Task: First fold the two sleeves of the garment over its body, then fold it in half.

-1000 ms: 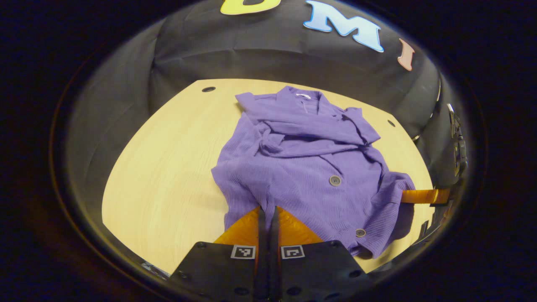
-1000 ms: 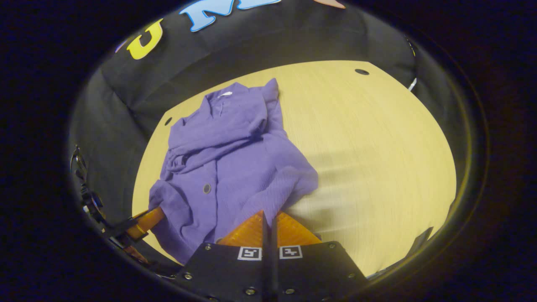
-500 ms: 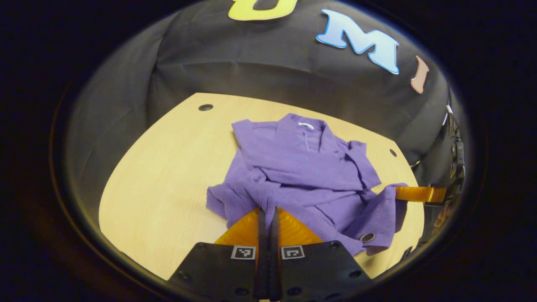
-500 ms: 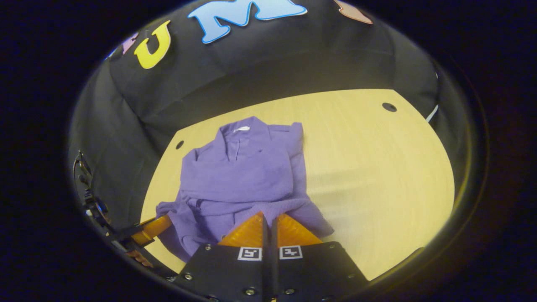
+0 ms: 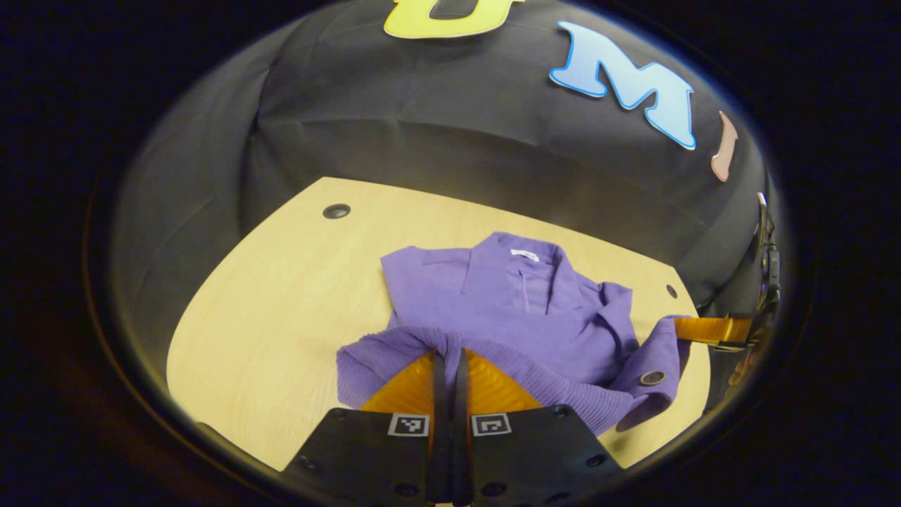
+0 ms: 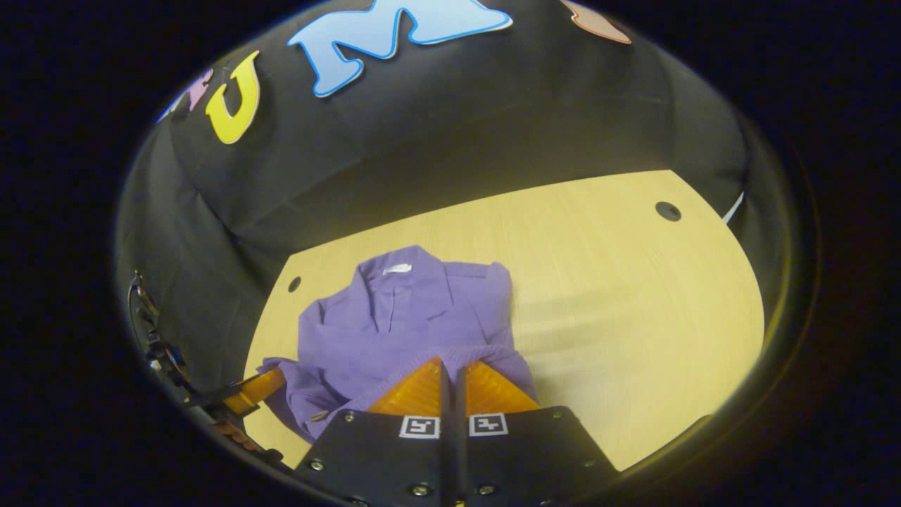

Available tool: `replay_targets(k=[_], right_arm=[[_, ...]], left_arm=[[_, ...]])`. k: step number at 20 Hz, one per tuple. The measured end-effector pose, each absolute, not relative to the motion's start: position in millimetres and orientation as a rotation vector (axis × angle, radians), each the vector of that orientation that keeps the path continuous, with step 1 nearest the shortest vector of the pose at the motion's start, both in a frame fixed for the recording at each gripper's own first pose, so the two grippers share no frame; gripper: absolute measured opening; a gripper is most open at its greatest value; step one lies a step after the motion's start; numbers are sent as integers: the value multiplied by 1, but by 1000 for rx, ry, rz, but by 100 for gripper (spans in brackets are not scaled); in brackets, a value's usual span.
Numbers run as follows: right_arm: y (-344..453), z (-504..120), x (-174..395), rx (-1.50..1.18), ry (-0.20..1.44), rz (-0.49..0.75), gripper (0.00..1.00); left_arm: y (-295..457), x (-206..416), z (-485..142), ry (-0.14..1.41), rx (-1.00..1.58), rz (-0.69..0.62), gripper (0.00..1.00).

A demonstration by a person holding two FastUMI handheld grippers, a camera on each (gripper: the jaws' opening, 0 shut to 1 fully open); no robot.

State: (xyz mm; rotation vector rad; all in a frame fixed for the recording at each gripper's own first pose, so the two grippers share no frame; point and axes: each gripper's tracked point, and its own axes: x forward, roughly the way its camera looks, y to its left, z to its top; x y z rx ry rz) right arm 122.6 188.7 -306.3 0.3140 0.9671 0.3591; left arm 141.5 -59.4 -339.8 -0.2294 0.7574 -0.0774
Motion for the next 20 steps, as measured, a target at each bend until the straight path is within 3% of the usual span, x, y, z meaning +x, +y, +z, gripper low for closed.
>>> replay_targets(k=[20], right_arm=[[180,-318,272,437,853,232,0]], left_arm=[[-71,313,-310,576,-232,-85,7]])
